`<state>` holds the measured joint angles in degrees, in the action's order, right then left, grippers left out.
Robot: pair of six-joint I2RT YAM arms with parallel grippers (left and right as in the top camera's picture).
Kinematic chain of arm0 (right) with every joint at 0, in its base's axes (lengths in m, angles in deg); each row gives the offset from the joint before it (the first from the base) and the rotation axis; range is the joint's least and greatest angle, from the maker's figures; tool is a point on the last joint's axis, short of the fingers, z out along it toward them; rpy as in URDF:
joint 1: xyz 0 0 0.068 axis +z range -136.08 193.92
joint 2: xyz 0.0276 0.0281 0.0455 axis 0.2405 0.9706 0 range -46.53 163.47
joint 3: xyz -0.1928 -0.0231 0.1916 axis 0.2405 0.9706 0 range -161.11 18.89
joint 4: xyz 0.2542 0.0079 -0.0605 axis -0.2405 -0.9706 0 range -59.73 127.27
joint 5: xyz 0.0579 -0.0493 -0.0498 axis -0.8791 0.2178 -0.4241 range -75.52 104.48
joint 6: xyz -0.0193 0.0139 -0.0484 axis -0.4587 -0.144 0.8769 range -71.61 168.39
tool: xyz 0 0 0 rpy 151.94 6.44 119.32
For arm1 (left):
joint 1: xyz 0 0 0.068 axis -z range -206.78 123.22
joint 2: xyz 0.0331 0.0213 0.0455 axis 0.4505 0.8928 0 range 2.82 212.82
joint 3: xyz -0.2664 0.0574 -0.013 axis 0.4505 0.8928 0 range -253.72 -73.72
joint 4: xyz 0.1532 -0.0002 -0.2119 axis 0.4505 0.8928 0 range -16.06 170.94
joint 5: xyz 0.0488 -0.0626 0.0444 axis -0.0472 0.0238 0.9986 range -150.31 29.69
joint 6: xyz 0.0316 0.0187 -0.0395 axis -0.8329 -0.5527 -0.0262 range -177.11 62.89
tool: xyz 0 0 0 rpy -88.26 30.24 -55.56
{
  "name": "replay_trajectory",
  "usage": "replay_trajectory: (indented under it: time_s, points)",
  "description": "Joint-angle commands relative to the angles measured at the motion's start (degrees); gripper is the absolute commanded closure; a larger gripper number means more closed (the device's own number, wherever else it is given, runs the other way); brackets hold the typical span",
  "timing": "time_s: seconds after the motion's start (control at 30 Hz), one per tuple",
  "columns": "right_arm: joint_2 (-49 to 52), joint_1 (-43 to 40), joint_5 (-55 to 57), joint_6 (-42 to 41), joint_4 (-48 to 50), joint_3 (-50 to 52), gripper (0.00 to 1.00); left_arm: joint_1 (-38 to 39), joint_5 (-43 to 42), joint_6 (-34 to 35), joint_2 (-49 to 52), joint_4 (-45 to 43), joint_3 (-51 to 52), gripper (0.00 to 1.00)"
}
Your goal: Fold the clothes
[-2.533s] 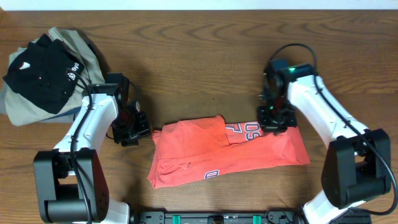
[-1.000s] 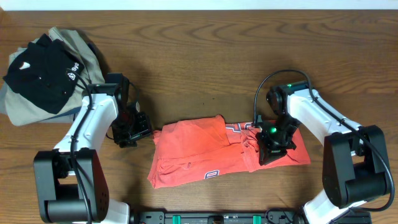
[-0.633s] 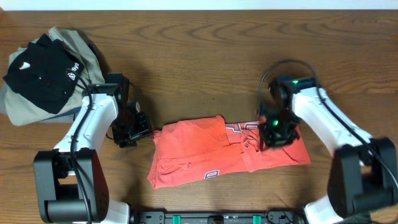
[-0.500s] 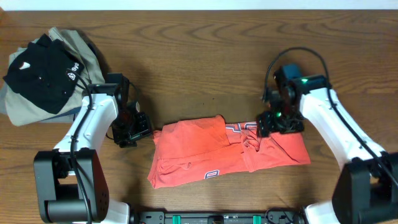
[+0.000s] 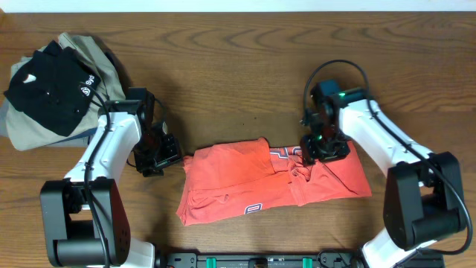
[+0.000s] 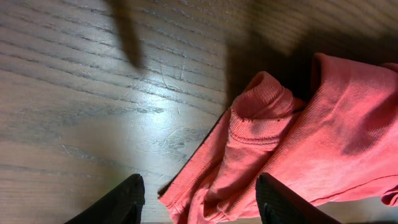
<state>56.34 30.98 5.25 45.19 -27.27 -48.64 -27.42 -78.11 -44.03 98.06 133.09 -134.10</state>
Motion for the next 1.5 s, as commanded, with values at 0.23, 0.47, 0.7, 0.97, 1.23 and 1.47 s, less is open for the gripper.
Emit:
replay_trajectory:
  time_s: [0.23,0.47,0.7,0.97,1.23,1.47]
  points:
    - [0.6,2.4,-12.7,10.2,-18.4,0.3,0.87,-0.1,0.3,-0.4,-0.3,0.2,-0.6,0.41]
    - [0.4,2.4,-11.6,9.4,-15.6,0.0,0.42,-0.1,0.3,-0.4,-0.3,0.3,-0.6,0.41]
    - [-0.7,2.6,-11.5,0.6,-1.5,-0.6,0.27,-0.1,0.3,-0.4,-0.3,0.3,-0.6,0.41]
    - [-0.5,5.5,-5.6,-7.8,3.8,1.7,0.01,-0.1,0.3,-0.4,-0.3,0.3,-0.6,0.41]
    - [-0.5,7.3,-4.0,-14.7,7.6,5.6,0.28,-0.1,0.3,-0.4,-0.3,0.3,-0.6,0.4]
    - [-0.5,7.4,0.2,-20.2,11.7,7.6,0.99,-0.1,0.3,-0.4,-0.3,0.3,-0.6,0.4]
